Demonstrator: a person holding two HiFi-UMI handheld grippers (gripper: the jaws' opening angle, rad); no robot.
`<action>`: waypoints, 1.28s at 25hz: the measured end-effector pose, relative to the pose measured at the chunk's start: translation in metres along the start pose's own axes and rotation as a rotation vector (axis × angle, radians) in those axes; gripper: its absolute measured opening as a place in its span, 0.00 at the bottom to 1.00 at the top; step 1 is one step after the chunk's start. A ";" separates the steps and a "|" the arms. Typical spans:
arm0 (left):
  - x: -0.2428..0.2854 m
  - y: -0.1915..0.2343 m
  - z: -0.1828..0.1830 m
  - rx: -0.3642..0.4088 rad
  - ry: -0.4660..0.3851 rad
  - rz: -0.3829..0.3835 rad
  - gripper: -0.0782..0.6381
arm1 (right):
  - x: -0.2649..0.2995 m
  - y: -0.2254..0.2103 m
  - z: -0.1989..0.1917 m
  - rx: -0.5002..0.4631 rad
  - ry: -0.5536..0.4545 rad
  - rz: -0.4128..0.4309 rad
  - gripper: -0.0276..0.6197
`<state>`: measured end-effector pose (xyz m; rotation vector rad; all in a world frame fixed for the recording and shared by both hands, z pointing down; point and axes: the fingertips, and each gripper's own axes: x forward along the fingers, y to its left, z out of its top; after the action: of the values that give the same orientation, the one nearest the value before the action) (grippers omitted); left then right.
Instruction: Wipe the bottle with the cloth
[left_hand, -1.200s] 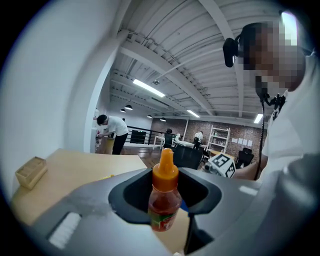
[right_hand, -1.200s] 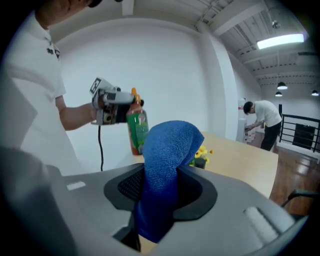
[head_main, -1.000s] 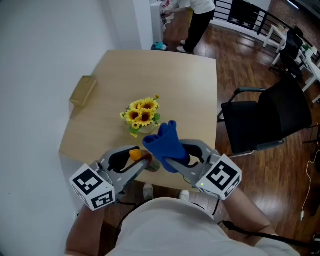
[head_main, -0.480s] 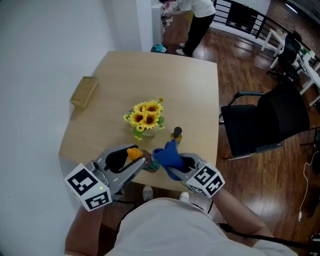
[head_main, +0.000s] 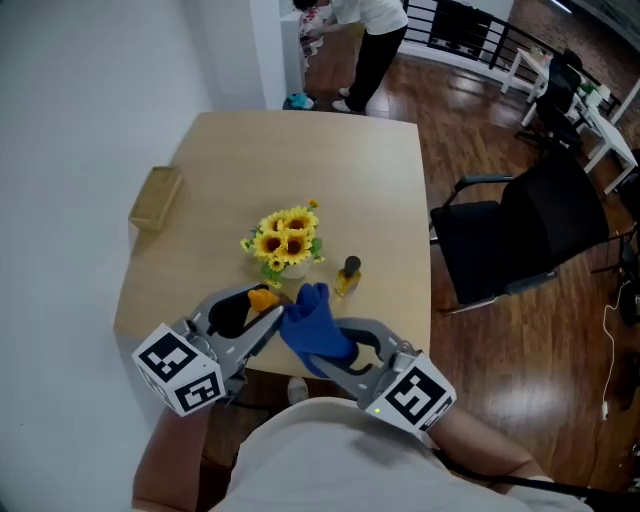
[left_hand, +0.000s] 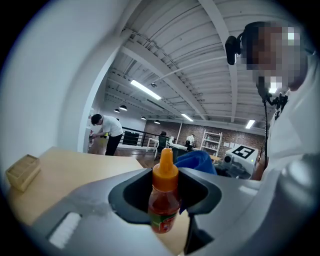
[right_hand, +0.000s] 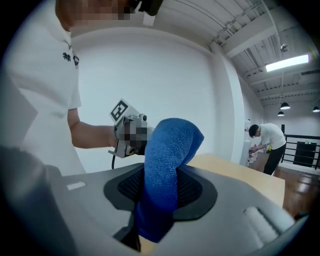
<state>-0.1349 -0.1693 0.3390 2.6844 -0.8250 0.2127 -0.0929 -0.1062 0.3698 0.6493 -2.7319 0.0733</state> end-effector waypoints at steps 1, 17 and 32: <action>-0.001 0.000 0.001 0.001 -0.005 -0.007 0.33 | 0.006 0.003 -0.008 0.008 0.016 -0.003 0.28; -0.033 -0.004 0.027 0.060 -0.038 -0.103 0.33 | 0.085 0.020 -0.120 0.341 0.214 0.055 0.28; -0.028 0.030 -0.020 0.080 0.053 -0.103 0.33 | 0.037 0.001 -0.130 0.443 0.189 -0.153 0.28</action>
<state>-0.1756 -0.1715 0.3587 2.7733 -0.6742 0.2970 -0.0840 -0.1049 0.5049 0.9140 -2.4858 0.6815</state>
